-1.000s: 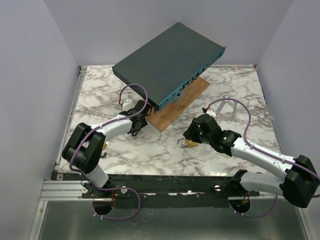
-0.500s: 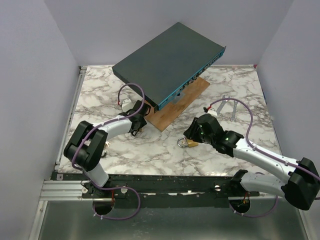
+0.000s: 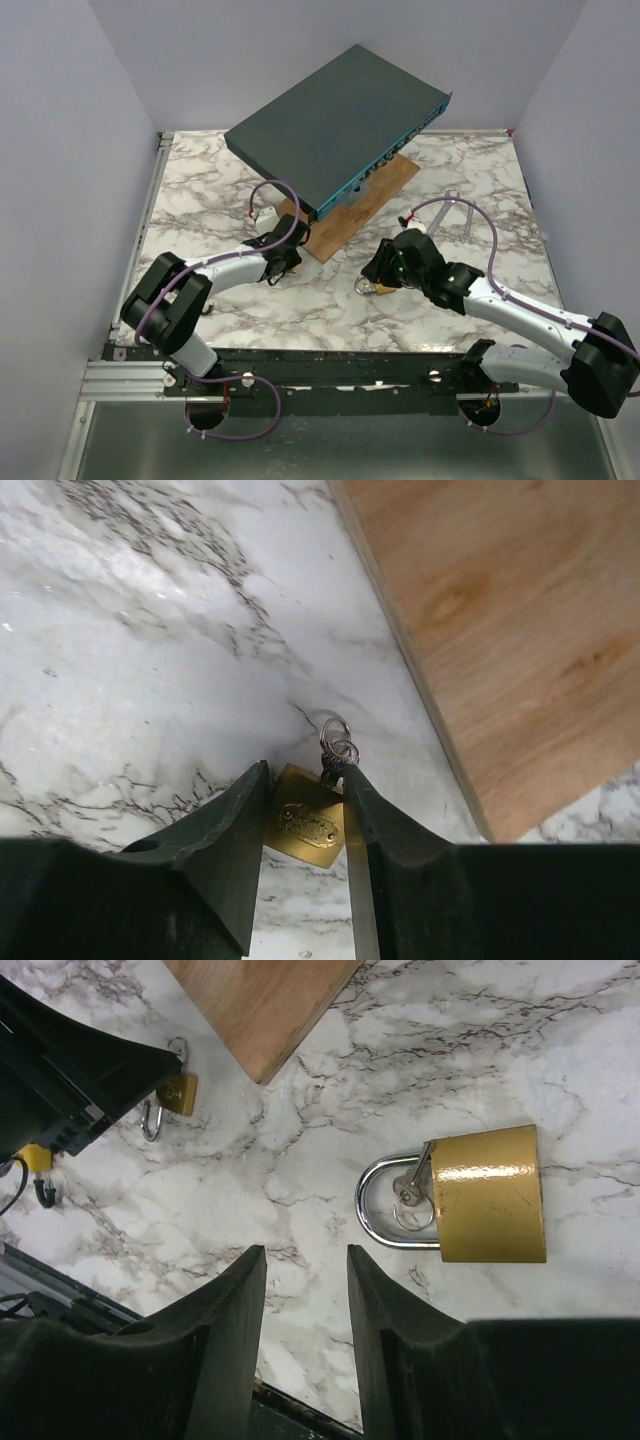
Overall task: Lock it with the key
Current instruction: Move the lock to the center of the board, then pick up the lock from the center of the board.
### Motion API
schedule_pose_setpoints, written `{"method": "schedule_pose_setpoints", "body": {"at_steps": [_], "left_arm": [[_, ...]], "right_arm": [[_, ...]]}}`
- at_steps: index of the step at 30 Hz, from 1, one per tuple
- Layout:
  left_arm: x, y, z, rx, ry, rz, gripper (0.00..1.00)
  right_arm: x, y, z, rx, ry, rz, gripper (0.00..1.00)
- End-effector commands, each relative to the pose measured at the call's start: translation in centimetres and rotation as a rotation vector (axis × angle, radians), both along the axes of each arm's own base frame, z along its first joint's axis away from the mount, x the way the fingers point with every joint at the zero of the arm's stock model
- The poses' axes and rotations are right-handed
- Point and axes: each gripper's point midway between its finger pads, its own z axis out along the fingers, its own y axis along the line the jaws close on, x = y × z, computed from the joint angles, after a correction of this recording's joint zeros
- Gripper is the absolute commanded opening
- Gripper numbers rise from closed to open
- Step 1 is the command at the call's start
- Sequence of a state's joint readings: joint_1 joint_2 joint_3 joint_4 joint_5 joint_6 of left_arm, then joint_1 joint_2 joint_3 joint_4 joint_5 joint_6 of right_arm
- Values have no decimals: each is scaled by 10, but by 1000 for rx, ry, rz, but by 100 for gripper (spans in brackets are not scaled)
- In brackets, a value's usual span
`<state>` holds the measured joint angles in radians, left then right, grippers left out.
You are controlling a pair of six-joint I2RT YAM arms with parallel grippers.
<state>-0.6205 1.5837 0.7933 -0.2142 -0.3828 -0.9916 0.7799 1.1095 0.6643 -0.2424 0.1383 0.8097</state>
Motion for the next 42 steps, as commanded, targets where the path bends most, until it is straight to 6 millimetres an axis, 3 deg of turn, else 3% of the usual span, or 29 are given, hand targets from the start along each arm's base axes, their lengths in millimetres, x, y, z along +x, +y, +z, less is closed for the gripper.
{"method": "schedule_pose_setpoints", "body": {"at_steps": [1,10,13,16,18,21,26,29,35,42], "left_arm": [[-66,-5,-40,45,214,-240,32],[-104,-55,-18,18,172,-650,35],[-97,-49,1,40,134,-591,48],[-83,-46,38,33,67,-488,57],[-81,-44,60,4,47,-427,57],[-90,-32,76,-38,86,-268,59],[-112,-17,65,-207,181,-8,60],[-115,-9,59,-261,185,70,60],[-116,20,46,-258,188,139,60],[-112,37,42,-271,187,153,60]], "right_arm": [[-7,13,-5,16,-7,95,41],[-19,29,-14,57,-46,253,41],[-20,30,-16,60,-55,256,43],[-18,27,-19,46,-59,242,43],[-18,25,-21,36,-63,240,43],[-15,30,-18,51,-86,251,43],[-19,46,-22,84,-106,347,43],[-20,60,-31,34,-134,403,43],[-14,91,-58,-235,-215,403,52],[-2,115,-71,-354,-271,416,60]]}}
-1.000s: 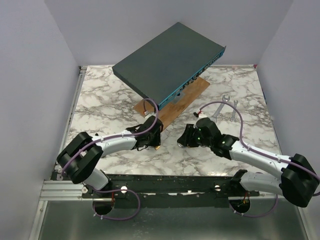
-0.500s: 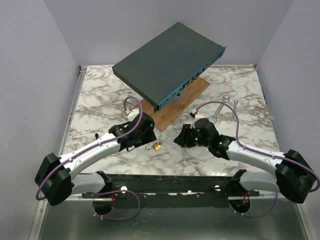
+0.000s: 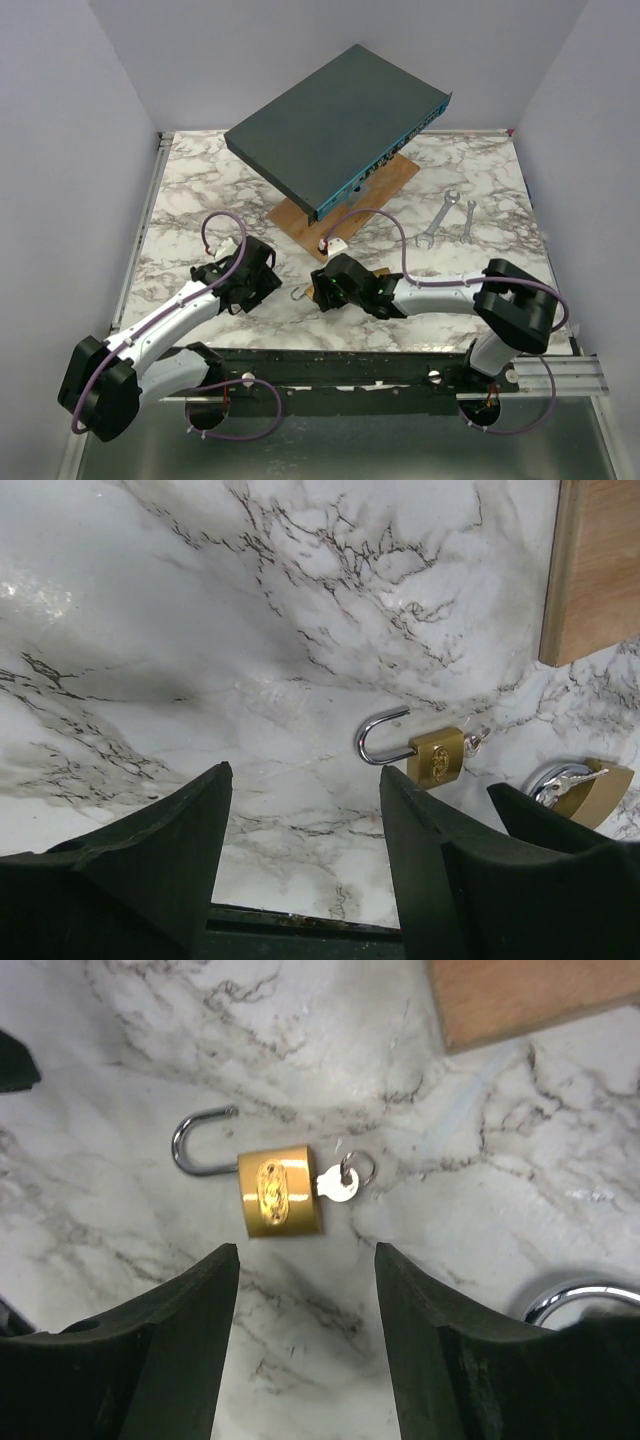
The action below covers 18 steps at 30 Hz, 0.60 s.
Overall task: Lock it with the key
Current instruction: Pick up the lock from the center of the board.
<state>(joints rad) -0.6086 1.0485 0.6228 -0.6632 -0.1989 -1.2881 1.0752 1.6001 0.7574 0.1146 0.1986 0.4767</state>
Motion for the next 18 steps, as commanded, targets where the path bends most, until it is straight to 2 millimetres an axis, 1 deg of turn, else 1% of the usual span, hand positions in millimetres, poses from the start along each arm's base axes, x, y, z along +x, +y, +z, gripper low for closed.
{"method": "schedule_pose_setpoints", "body": {"at_steps": [1,7,12,13,18], "left_arm": [[-1,3,-1,-31,8,-16,60],[1,4,-3,-43,5,-28,60],[1,6,-6,-48,3,-30,60],[1,6,-6,-46,4,-32,60],[3,7,-6,-43,0,-44,60]], "right_arm": [[24,10,4,-89,-129,-32,60],[21,22,-4,-158,-128,-1,60],[17,24,-6,-183,-137,-17,59],[14,19,-10,-213,-127,-18,58],[9,19,-15,-236,-122,-23,57]]}}
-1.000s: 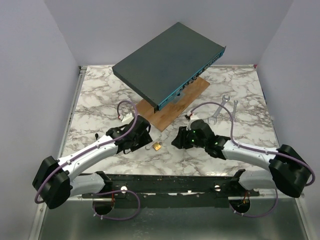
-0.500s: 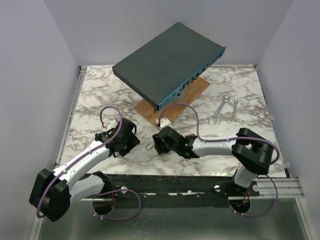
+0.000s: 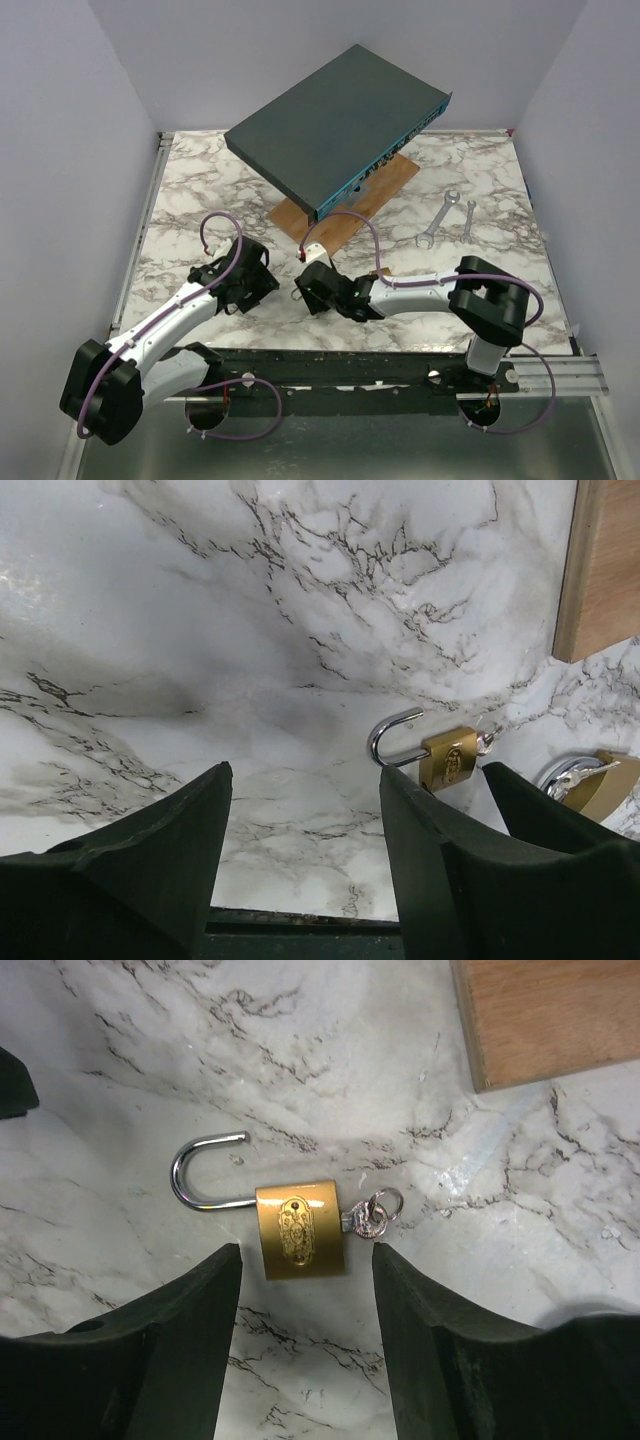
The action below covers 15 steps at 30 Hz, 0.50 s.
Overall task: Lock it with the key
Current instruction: Pick up the lock from the center of the board.
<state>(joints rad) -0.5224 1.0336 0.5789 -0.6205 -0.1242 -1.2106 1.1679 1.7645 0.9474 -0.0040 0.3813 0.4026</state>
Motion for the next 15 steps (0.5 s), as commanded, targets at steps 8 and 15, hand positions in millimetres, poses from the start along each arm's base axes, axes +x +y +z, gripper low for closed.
{"method": "schedule_pose_setpoints", "body": {"at_steps": [8,15], "left_arm": [[4,-3,4,-25,-27,-36,60],[3,-4,1,-20,-23,-73,60]], "right_arm": [[5,-1,-9,-58,-27,-47,52],[2,4,-9,-52,-16,-40,42]]}}
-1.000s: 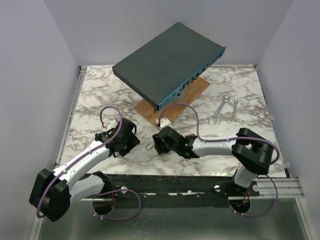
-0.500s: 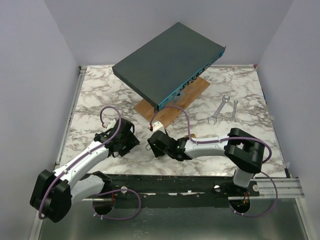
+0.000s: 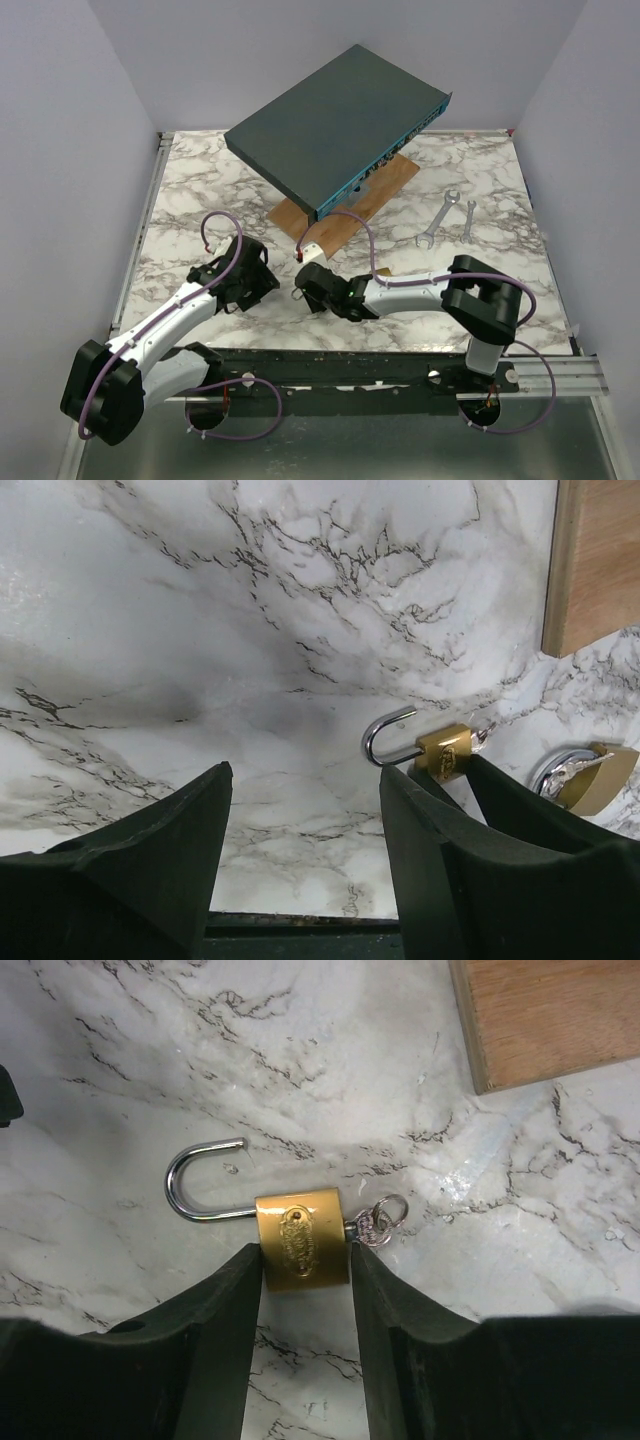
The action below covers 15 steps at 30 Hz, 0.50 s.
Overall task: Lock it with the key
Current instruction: Pick up the lock from the center of the board.
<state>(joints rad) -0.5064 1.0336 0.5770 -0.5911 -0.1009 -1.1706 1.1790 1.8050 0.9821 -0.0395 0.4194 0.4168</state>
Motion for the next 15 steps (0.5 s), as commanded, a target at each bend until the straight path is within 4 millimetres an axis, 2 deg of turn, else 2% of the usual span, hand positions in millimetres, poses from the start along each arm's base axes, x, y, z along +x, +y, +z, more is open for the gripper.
{"method": "schedule_pose_setpoints", "body": {"at_steps": [1,4,7,12,15], "left_arm": [[0,-4,1,-7,-15,-66,60],[8,-10,9,12,-67,-175,58],[16,-17,20,14,-142,-266,57],[26,-47,59,-54,-331,-470,58],[23,-68,87,-71,-434,-633,58]], "right_arm": [[0,3,-1,-9,-10,-19,40],[-3,0,0,6,-3,-33,30],[-1,-4,10,26,-17,-51,21],[0,-10,41,83,-55,-70,19],[-1,-15,65,127,-72,-72,17]]}}
